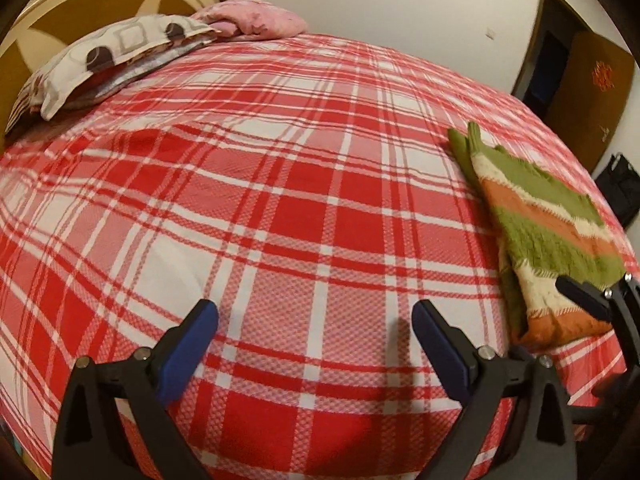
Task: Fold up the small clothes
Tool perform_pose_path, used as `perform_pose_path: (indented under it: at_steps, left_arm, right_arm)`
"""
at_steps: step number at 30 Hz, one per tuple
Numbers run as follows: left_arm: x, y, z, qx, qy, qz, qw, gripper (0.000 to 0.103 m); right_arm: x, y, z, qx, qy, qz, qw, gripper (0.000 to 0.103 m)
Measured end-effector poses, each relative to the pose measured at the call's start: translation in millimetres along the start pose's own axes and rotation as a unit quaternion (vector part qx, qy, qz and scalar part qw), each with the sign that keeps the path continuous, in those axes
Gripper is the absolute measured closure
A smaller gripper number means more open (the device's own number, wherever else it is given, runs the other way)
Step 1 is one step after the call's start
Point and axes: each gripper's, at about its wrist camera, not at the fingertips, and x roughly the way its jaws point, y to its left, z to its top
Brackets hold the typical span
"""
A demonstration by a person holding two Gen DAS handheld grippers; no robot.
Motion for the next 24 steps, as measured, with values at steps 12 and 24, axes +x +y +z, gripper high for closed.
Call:
perform_pose_path:
  at_steps: [12, 24]
  left_arm:
    - [23, -14, 35, 0.023, 0.025, -0.041, 0.9986, 0.002]
    - [69, -56, 107, 0.011, 0.037, -0.189, 0.9811, 0.004]
  right_arm:
    - [2, -28, -12, 0.094, -0.010, 0.024, 0.995, 0.083]
    - [10, -29, -16, 0.108, -0.004, 0.039, 0.993, 0.083]
